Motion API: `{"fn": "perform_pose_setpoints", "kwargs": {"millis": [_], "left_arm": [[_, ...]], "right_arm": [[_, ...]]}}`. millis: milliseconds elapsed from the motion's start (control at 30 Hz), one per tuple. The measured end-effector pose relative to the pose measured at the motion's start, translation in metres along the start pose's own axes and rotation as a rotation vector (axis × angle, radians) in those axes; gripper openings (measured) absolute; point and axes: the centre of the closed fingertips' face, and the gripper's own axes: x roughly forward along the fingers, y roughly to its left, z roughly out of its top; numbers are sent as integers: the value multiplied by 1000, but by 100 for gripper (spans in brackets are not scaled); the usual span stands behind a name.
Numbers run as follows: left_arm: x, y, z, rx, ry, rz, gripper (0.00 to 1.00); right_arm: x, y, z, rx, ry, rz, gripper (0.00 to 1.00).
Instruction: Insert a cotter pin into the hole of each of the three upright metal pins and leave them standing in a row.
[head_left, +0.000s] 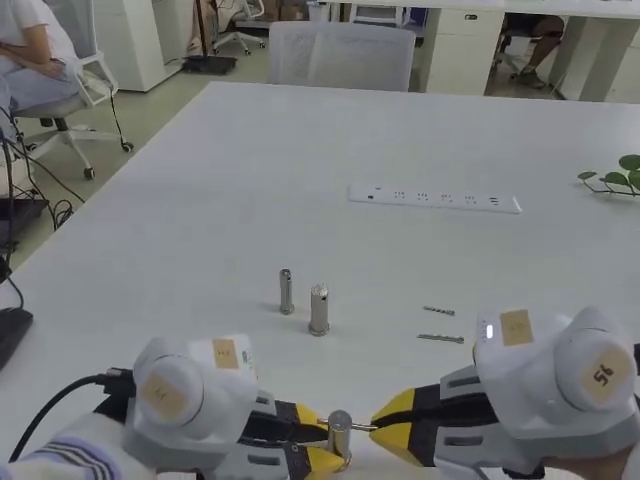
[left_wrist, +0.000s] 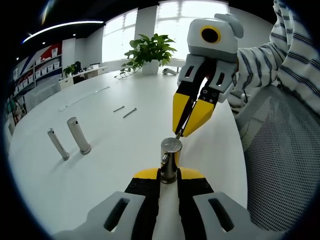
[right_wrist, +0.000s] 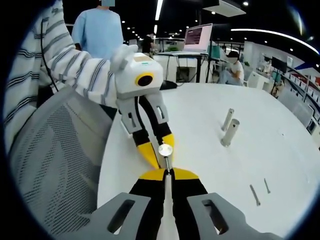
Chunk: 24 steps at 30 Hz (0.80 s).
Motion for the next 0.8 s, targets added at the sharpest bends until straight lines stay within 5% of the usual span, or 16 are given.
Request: {"fn": "perform_pose_setpoints", "kwargs": {"millis": [800], "left_arm": [[1, -3, 2, -8, -2, -8, 11]], "right_arm": [[6, 3, 7, -7, -12, 26, 5]]}}
